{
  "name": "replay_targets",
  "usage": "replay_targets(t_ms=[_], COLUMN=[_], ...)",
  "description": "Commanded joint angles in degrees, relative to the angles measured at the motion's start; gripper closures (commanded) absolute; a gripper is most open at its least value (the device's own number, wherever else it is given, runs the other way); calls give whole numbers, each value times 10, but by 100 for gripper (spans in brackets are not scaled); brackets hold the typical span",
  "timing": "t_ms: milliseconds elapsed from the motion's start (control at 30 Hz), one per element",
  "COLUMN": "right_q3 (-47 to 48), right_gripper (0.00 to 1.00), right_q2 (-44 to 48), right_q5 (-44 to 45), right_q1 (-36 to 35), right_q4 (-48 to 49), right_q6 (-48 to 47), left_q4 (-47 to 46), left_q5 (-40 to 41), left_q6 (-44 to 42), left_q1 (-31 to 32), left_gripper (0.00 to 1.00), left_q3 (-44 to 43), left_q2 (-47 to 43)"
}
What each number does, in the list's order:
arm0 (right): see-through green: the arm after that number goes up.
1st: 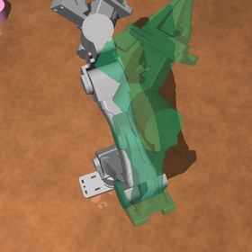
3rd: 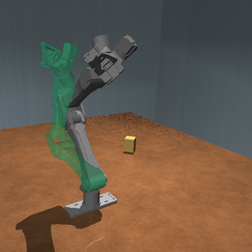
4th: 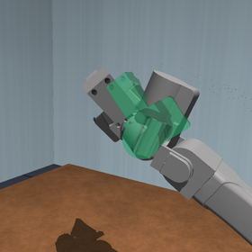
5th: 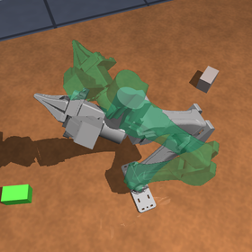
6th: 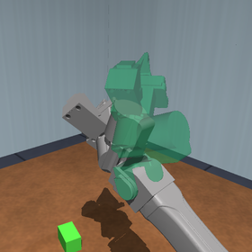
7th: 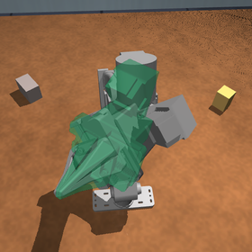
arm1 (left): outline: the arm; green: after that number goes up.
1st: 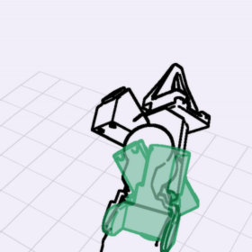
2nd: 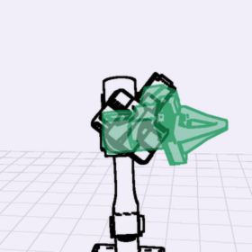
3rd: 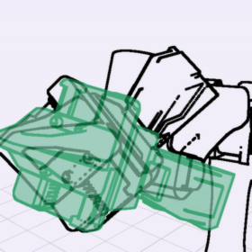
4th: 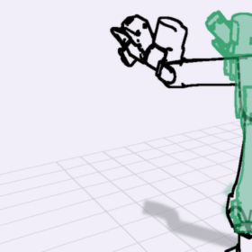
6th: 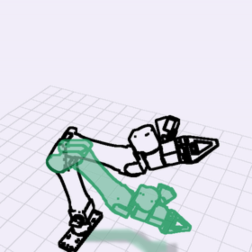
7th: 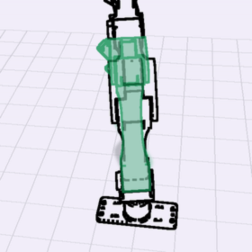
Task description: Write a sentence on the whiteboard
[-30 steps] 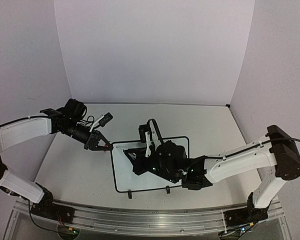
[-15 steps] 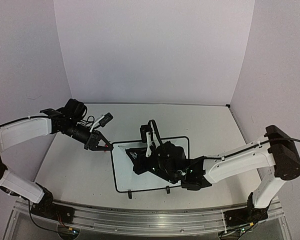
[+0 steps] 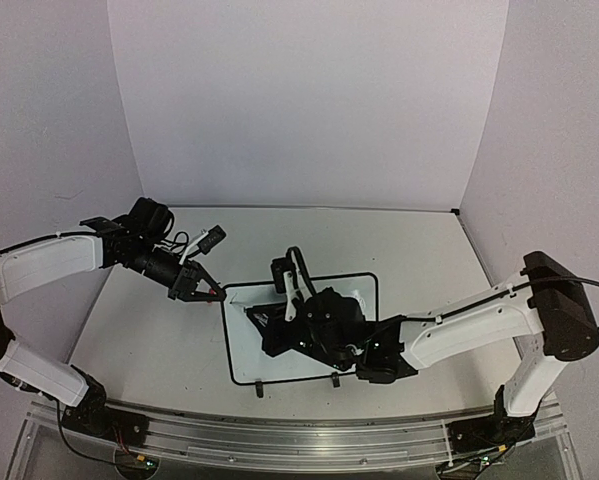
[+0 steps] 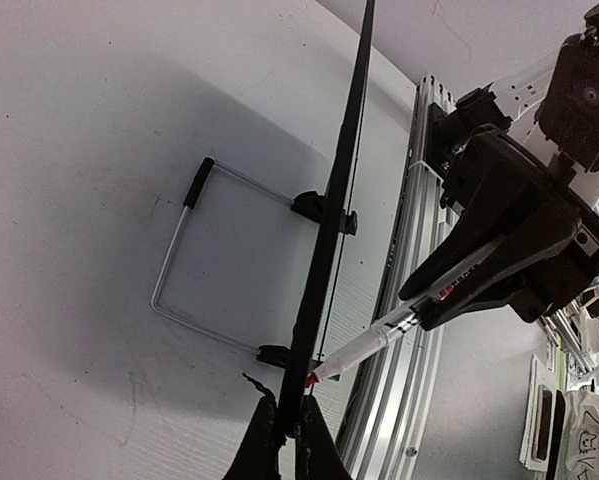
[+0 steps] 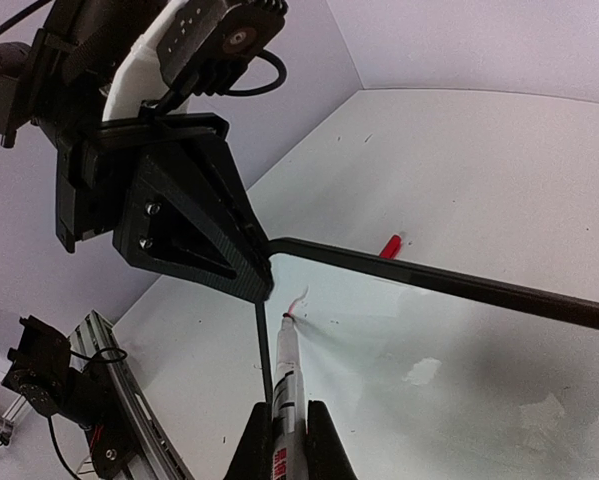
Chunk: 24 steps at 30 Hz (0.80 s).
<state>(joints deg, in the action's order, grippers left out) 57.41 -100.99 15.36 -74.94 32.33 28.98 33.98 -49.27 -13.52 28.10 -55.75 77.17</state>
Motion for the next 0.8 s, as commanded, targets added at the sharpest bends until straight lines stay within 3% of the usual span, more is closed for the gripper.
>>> replay_targets(t_ms=[0, 767], right_q3=[14, -16], right_gripper=[100, 100], right_q2=[-14, 17], right_q5=[-10, 1], right_q1=[0, 0], right_q4=[-14, -31], right_q6=[12, 25], left_q4=[-7, -6], left_q5=[27, 36], left_q6=[-7, -6], left_q1=[6, 6], left_gripper=[100, 100], left_q3=[-1, -2], left_q2=[-5, -8])
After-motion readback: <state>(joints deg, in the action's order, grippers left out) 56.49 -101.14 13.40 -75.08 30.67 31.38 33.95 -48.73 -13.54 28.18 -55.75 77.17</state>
